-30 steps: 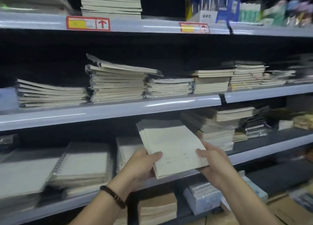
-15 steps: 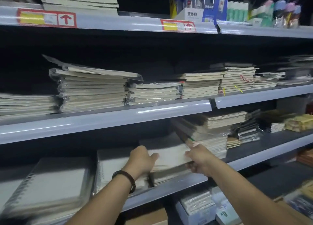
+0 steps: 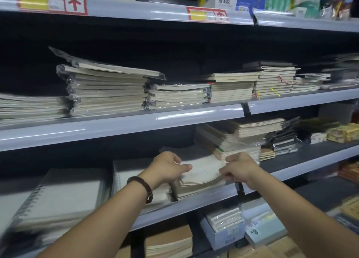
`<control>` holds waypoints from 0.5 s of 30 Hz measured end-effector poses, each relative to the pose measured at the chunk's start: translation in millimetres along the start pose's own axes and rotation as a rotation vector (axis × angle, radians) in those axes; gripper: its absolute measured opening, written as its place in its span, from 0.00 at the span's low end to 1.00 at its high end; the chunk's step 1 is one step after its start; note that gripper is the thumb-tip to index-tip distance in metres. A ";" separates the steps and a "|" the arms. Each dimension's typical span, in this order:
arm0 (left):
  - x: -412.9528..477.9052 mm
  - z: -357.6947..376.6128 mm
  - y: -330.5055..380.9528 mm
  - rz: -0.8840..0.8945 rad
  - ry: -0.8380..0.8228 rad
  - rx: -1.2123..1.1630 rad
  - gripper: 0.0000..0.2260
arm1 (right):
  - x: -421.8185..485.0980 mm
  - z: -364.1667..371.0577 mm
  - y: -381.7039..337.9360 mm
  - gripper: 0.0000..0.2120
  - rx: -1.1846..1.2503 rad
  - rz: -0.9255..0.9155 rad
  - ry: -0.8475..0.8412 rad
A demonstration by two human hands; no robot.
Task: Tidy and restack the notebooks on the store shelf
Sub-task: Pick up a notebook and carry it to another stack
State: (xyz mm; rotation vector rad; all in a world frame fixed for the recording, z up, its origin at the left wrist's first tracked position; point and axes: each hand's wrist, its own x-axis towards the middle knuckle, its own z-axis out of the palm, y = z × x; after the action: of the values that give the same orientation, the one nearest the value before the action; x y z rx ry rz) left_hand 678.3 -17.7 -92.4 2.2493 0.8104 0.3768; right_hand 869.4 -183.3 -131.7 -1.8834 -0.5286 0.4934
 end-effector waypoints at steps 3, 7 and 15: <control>-0.2 4.2 -1.0 0.007 -0.011 0.027 0.13 | -0.3 -3.3 2.5 0.17 -0.289 -0.080 0.008; -6.1 7.5 0.8 0.000 -0.071 0.175 0.33 | 1.7 -2.6 4.4 0.33 -0.454 -0.132 0.008; 0.8 16.1 -4.5 0.061 0.021 0.311 0.38 | 8.4 2.4 8.1 0.37 -0.561 -0.240 -0.002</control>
State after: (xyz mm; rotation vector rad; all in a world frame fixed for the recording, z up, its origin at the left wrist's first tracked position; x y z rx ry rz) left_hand 684.6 -23.1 -107.0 2.5673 0.8616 0.3214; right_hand 876.0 -179.4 -140.9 -2.3037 -0.9551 0.1943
